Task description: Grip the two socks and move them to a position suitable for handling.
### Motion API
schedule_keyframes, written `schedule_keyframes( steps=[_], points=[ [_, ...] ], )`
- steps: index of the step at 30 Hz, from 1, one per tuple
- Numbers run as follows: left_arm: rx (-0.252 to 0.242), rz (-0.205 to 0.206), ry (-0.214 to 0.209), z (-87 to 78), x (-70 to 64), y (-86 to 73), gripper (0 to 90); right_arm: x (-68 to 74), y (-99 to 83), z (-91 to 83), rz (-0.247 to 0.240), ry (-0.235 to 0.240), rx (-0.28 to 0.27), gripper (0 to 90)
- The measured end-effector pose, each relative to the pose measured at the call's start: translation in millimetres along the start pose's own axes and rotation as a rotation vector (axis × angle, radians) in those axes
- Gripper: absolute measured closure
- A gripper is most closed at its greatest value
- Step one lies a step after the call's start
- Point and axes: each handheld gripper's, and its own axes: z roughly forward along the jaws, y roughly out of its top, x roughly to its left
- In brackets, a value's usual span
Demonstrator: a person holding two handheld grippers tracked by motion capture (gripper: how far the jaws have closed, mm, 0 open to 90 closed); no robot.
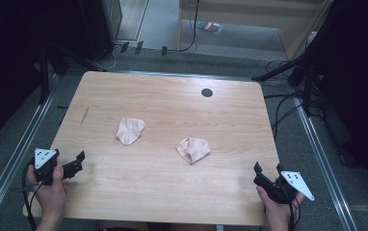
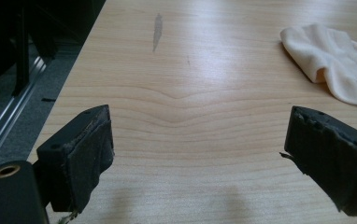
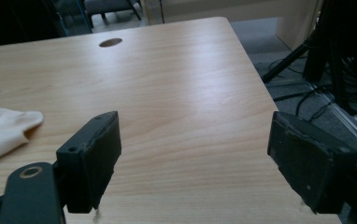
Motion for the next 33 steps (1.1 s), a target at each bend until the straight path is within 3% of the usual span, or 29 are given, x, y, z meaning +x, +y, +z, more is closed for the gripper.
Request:
schedule_keyframes(
  steps=[4, 8, 11, 18, 25, 29, 30, 33],
  points=[
    [-0.004, 0.009, 0.007, -0.2, -1.4, -0.2, 8.3, 9.4, 7.7, -4.8, -0.010, 0.013, -0.034, 22.7],
    [0.001, 0.026, 0.009, 0.3, -3.1, -0.1, 8.3, 28.4, 18.1, -6.3, -0.043, 0.015, -0.054, 27.0],
    [-0.001, 0.037, 0.011, 0.2, -4.3, 0.1, 8.3, 44.0, 25.5, -4.1, -0.038, 0.066, -0.055, 29.8],
    [-0.020, 0.029, 0.012, -0.5, -4.2, -0.6, 8.3, 85.5, 39.7, 9.5, -0.097, 0.167, -0.036, 34.2],
    [-0.038, 0.032, 0.043, -1.9, -5.9, -1.7, 8.5, 134.9, 47.9, 31.8, -0.158, 0.291, 0.022, 38.5],
    [-0.042, 0.037, 0.040, -2.2, -5.7, -1.7, 8.6, 155.5, 41.0, 49.2, -0.186, 0.330, 0.072, 39.5],
    [-0.030, 0.055, 0.031, -1.5, -7.0, -1.4, 8.6, 161.1, 36.8, 54.7, -0.199, 0.337, 0.085, 39.5],
    [-0.026, 0.073, 0.036, -0.7, -8.8, -1.1, 8.9, 170.6, 27.1, 65.3, -0.220, 0.336, 0.133, 39.2]
  ],
)
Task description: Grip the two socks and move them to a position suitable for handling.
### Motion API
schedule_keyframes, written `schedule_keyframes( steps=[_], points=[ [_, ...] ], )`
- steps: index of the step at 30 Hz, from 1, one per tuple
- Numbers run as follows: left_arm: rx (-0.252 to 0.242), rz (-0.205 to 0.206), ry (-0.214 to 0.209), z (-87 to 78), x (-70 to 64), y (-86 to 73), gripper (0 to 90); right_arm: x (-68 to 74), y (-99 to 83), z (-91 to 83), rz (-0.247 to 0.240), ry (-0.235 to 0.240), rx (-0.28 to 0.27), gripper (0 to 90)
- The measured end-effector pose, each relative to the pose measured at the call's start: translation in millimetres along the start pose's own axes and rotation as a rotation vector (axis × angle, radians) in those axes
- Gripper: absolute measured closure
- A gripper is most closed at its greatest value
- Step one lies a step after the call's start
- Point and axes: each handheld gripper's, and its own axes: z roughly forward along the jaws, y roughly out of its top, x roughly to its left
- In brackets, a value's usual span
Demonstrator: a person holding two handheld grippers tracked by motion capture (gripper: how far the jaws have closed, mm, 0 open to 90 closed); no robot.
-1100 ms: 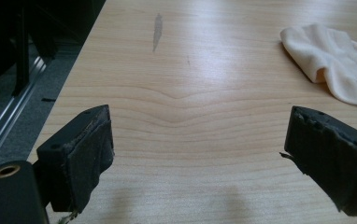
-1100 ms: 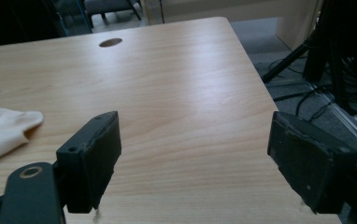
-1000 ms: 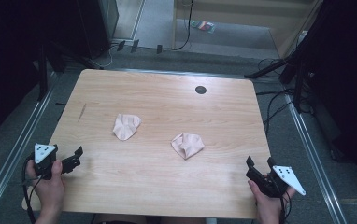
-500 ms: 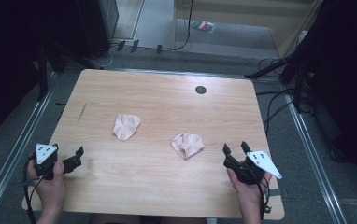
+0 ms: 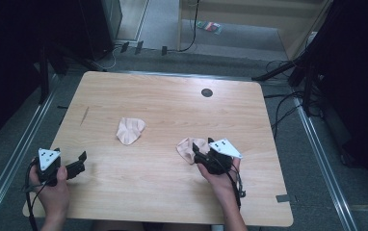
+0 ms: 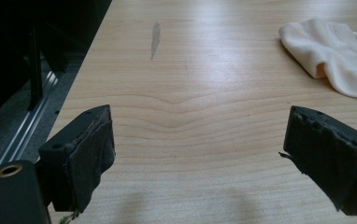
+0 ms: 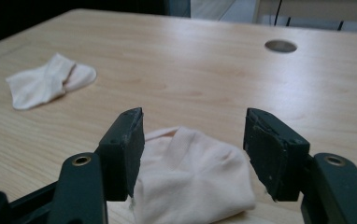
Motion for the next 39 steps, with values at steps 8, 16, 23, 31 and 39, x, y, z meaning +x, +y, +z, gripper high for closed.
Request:
schedule_keyframes(
  steps=[8, 16, 23, 31, 39],
  points=[
    [0.006, 0.005, -0.010, 0.4, 0.0, 0.3, 9.0, 2.9, -13.7, 25.2, 0.020, -0.009, 0.109, 36.7],
    [0.028, 0.015, -0.008, 2.6, -1.9, 1.2, 9.0, 9.2, -22.5, 39.3, 0.002, -0.013, 0.199, 34.7],
    [0.031, 0.015, -0.013, 2.8, -1.7, 1.3, 9.0, 13.0, -25.3, 44.6, -0.032, -0.031, 0.251, 36.8],
    [0.039, 0.013, -0.010, 4.0, -1.6, 1.9, 9.0, 12.7, -27.1, 40.7, -0.043, -0.102, 0.237, 80.3],
    [0.015, 0.040, -0.055, -0.2, -14.4, 8.6, 9.0, 14.9, -1.9, 6.7, 0.019, -0.017, 0.138, 82.8]
  ],
)
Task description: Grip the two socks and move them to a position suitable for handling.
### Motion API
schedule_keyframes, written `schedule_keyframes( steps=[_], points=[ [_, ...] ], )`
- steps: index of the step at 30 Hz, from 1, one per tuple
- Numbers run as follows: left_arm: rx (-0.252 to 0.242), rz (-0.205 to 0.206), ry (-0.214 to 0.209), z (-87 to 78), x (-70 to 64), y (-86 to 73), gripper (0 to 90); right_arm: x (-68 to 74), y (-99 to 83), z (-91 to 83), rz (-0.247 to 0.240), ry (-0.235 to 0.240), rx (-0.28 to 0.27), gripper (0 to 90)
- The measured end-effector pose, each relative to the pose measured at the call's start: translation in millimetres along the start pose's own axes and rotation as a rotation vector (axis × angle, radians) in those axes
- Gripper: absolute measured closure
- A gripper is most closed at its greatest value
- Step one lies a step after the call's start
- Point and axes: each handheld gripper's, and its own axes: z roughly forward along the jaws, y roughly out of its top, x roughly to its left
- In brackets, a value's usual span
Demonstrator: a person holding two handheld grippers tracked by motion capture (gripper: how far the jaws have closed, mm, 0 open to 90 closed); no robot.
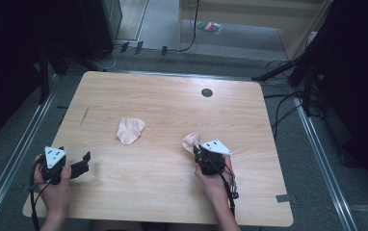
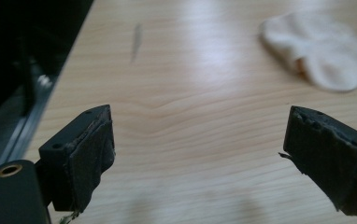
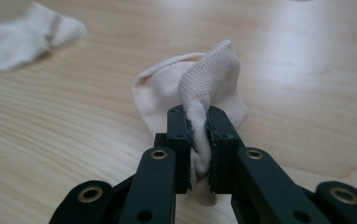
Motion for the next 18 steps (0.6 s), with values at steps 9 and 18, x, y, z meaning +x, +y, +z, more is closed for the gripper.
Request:
schedule_keyframes(
  steps=[9, 18],
  points=[
    [-0.073, 0.095, -0.265, -15.0, -68.7, 12.4, 9.0, 40.1, 5.8, -39.1, -0.028, 0.105, -0.020, 82.5],
    [-0.104, 0.291, -0.456, -18.8, -124.1, 3.6, 9.1, 65.7, -5.6, -42.2, -0.031, 0.178, 0.039, 82.2]
  ],
)
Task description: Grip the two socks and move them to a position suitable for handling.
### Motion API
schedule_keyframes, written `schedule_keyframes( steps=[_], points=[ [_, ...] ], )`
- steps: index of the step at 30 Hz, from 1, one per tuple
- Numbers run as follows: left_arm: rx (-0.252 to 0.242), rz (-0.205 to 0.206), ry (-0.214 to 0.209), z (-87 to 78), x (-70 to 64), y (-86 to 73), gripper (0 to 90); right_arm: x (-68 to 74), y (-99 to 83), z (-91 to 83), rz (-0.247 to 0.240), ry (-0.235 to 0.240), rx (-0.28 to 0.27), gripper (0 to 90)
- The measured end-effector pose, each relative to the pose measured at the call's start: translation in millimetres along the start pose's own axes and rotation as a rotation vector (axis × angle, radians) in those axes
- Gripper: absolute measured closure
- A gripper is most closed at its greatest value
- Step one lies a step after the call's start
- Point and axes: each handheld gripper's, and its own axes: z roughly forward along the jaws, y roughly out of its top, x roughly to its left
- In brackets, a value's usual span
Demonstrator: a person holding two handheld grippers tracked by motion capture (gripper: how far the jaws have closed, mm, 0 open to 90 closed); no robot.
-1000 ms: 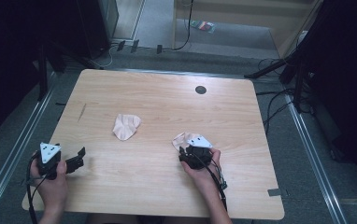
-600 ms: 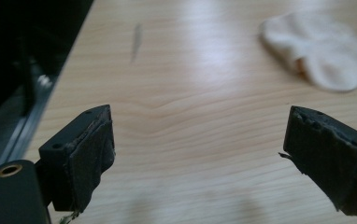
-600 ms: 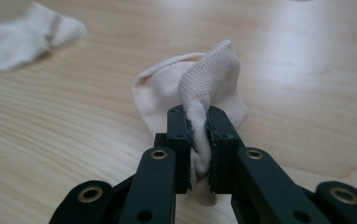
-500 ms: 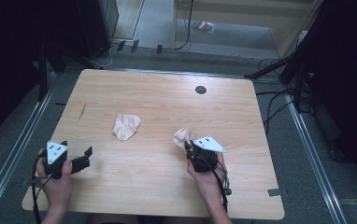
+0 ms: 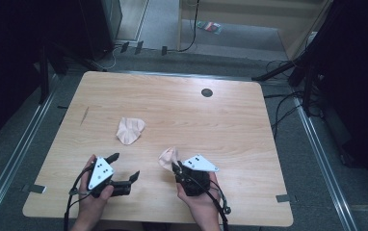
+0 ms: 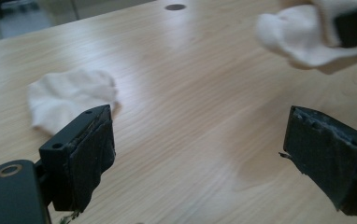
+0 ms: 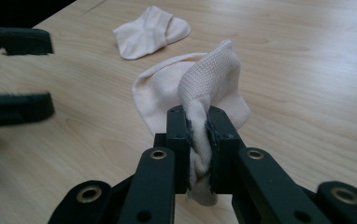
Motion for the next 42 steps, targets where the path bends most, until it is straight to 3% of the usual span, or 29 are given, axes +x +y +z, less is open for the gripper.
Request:
schedule_keyframes(
  steps=[2, 3, 6, 9, 17, 19, 21, 25, 28, 30, 32, 35, 39, 42],
  points=[
    [-0.008, 0.051, -0.022, 2.8, -9.4, 0.7, 14.6, 4.3, -0.2, 1.3, 0.002, 0.015, 0.011, 82.2],
    [-0.021, 0.086, -0.059, 4.5, -15.3, 1.1, 14.2, 6.0, -0.2, 1.4, -0.003, 0.015, 0.015, 82.1],
    [-0.035, 0.122, -0.115, 7.1, -23.0, 2.3, 14.0, 13.1, -0.3, 2.2, -0.013, 0.029, 0.022, 82.0],
    [-0.051, 0.129, -0.131, 9.6, -27.6, 2.8, 14.8, 19.8, 0.1, 2.4, -0.025, 0.044, 0.030, 81.8],
    [-0.089, 0.184, -0.110, 8.5, -33.3, 2.7, 20.7, 27.9, 3.6, 0.0, -0.045, 0.058, 0.056, 81.3],
    [-0.113, 0.229, -0.118, 5.0, -37.5, 5.0, 21.4, 28.4, 3.7, 0.0, -0.047, 0.054, 0.059, 81.2],
    [-0.118, 0.242, -0.120, 5.0, -39.3, 5.2, 22.7, 29.1, 3.9, 0.0, -0.044, 0.060, 0.062, 81.1],
    [-0.113, 0.308, -0.096, 8.0, -45.9, 2.0, 23.9, 32.9, 5.0, -1.1, -0.052, 0.078, 0.068, 80.7],
    [-0.117, 0.334, -0.075, 8.4, -46.8, 1.4, 26.8, 35.5, 6.1, -2.2, -0.051, 0.100, 0.075, 80.5],
    [-0.120, 0.355, -0.057, 7.7, -47.1, 1.0, 32.9, 36.0, 6.4, -2.1, -0.047, 0.109, 0.078, 80.3],
    [-0.119, 0.380, -0.025, 7.0, -47.9, 0.4, 46.5, 35.3, 6.7, -2.0, -0.037, 0.122, 0.080, 79.6],
    [-0.108, 0.396, -0.021, 7.4, -47.9, -0.8, 60.2, 34.7, 7.2, -2.5, -0.025, 0.131, 0.078, 79.1],
    [-0.087, 0.403, -0.056, 7.3, -49.2, -0.9, 82.4, 33.9, 7.6, -2.8, -0.018, 0.140, 0.074, 77.6],
    [-0.062, 0.364, -0.099, 7.7, -46.1, 0.8, 86.4, 32.1, 8.0, -3.0, -0.014, 0.137, 0.061, 70.6]
  ],
)
